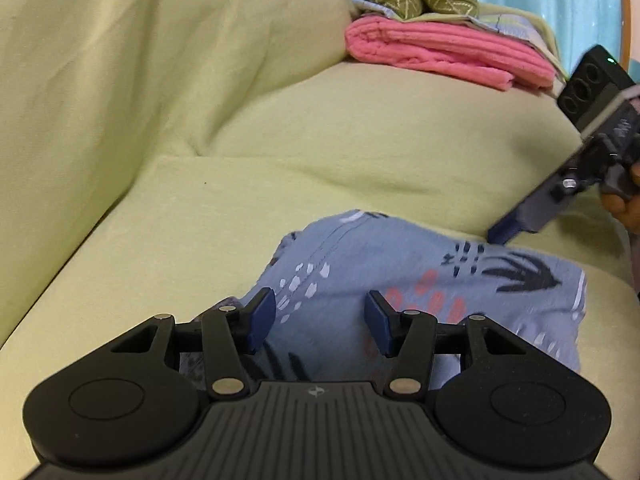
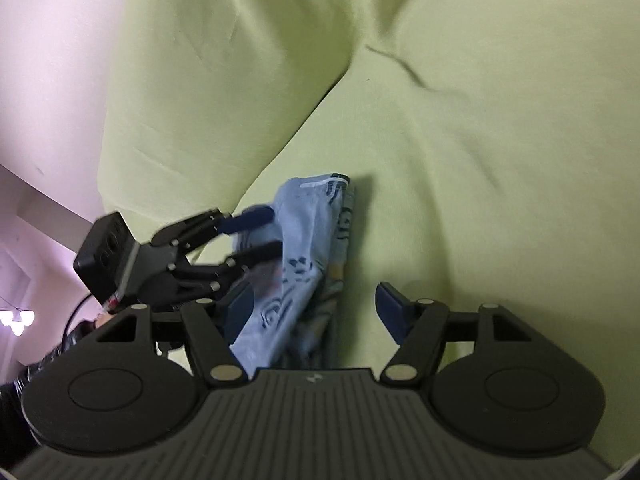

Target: Fold clothes

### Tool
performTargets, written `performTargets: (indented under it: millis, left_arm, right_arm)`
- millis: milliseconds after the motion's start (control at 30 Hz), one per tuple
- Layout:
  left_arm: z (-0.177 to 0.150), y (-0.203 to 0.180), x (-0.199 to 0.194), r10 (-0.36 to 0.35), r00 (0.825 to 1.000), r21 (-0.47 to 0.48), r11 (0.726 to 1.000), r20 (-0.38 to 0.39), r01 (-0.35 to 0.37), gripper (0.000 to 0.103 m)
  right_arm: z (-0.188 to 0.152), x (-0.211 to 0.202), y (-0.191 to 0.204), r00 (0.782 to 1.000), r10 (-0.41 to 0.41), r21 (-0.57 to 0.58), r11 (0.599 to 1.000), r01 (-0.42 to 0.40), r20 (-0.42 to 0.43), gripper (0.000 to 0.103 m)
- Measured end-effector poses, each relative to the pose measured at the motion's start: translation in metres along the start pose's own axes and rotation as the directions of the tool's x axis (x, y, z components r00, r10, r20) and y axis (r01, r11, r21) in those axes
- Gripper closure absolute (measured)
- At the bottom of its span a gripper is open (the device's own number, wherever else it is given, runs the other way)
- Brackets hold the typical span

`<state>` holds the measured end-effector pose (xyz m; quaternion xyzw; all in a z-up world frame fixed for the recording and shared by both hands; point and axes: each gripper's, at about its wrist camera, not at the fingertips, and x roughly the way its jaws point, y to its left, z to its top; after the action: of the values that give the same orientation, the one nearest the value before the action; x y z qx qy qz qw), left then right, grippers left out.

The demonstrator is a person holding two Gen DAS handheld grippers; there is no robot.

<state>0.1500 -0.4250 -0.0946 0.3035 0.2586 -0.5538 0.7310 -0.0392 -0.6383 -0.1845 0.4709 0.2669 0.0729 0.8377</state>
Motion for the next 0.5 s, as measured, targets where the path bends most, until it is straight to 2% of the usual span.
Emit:
performTargets:
  millis: [67,233,300,333,400,500]
  left_arm:
    - [-0.002,0.003,-0.001,0.012,1.000,-0.002,1.000,0.004,-0.012,0.051]
    - [-0.006,0.020,-0.003,0.073,0.997,-0.052,0.996,0.003,-0.073,0.045]
    - [-0.008,0.024,-0.007,0.075,0.997,-0.077,0.994,0.011,-0.074,0.046]
    - [-0.010,0.025,-0.010,0.081,0.996,-0.078,0.994,0.023,-0.079,0.046]
    - [-0.012,0.027,-0.017,0.086,0.995,-0.088,0.993,0.047,-0.082,0.046]
    - [-0.020,0.034,-0.027,0.087,0.994,-0.127,0.989,0.066,-0.079,0.046]
  right_arm:
    - [0.003,0.010,-0.001,1.000,-0.015,0.002,1.000,0.015,-0.005,0.039]
    - [0.014,0.041,0.008,1.000,-0.020,-0.020,1.000,0.020,-0.020,0.054]
    - [0.020,0.049,0.012,0.999,-0.045,-0.050,0.998,0.044,-0.024,0.088]
    - [0.024,0.052,0.014,0.998,-0.058,-0.064,0.996,0.056,-0.023,0.095]
    - [0.031,0.054,0.019,0.997,-0.081,-0.094,0.992,0.081,0.004,0.099]
    - [0.037,0.048,0.022,0.990,-0.122,-0.108,0.986,0.129,0.067,0.098]
